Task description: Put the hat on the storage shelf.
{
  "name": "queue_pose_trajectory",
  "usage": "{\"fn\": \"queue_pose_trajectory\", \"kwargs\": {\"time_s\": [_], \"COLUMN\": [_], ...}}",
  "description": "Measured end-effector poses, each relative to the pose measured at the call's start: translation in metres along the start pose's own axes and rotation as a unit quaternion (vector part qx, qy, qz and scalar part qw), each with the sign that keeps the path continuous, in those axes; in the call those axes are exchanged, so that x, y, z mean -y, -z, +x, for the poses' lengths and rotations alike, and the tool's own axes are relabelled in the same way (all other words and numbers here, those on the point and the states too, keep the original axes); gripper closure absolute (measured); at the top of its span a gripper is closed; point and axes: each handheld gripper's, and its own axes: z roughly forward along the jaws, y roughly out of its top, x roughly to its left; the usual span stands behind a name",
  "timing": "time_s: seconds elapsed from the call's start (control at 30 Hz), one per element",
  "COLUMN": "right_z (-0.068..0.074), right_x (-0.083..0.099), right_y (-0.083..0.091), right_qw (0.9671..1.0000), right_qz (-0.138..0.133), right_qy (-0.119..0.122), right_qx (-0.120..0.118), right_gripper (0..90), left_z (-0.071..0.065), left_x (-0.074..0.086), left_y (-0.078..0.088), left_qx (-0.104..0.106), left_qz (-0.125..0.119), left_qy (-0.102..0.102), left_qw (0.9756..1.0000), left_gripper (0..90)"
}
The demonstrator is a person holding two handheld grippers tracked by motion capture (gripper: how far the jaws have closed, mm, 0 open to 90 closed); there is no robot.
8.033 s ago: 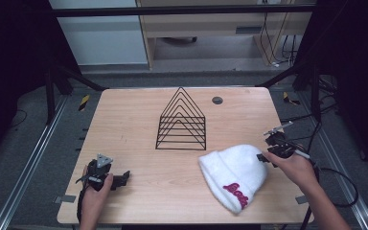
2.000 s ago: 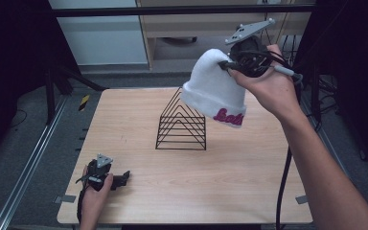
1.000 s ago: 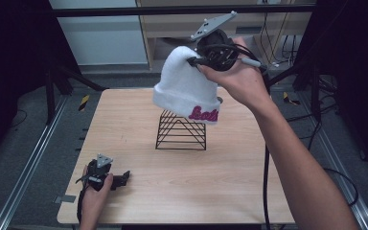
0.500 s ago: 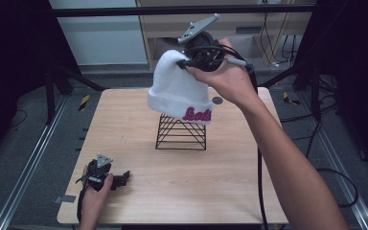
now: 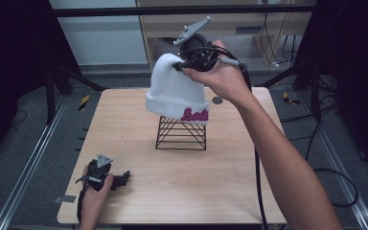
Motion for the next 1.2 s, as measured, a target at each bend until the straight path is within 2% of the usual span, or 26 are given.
{"fn": "queue_pose_trajectory", "kwargs": {"time_s": [0.37, 1.2], "right_z": [-0.009, 0.011], "right_x": [0.008, 0.040], "right_y": [-0.002, -0.037], "right_qw": [1.0000, 0.9990], "right_qz": [0.003, 0.033], "right_qy": [-0.003, 0.000], "right_qx": [-0.001, -0.031], "right_gripper": [79.4, 78.6], "left_z": [0.000, 0.000], "left_x": [0.000, 0.000], "left_y": [0.000, 0.000], "left_qx": [-0.001, -0.001], "left_qz": [-0.001, -0.001], "left_qy": [0.002, 0.001], "left_qw": [1.0000, 1.0000], "left_gripper": [0.0, 0.0]}}
